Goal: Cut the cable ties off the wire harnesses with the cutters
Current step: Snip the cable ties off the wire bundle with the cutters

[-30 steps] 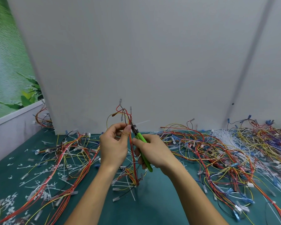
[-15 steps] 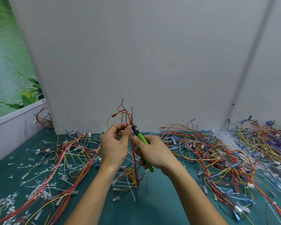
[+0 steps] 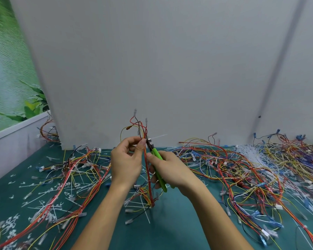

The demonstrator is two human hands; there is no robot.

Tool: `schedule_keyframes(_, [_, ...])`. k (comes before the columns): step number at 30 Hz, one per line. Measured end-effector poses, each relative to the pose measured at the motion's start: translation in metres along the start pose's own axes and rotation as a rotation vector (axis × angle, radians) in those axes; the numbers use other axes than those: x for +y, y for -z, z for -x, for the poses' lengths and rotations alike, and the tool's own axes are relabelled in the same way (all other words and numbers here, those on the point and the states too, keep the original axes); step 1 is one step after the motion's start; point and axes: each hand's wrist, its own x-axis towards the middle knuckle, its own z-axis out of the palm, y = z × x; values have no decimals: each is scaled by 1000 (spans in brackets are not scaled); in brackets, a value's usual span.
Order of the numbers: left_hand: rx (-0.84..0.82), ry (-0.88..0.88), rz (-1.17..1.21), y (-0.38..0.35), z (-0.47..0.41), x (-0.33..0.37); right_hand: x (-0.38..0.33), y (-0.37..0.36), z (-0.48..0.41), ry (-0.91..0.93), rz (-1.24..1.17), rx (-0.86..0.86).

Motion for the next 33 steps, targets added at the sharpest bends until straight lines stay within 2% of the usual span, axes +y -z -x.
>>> schedule_keyframes(8, [-7, -3, -1, 0, 1, 1, 4, 0, -2, 33, 33, 79])
schedule_keyframes(33, [-52, 26, -3, 2, -3, -5, 4, 3, -1, -6, 19, 54])
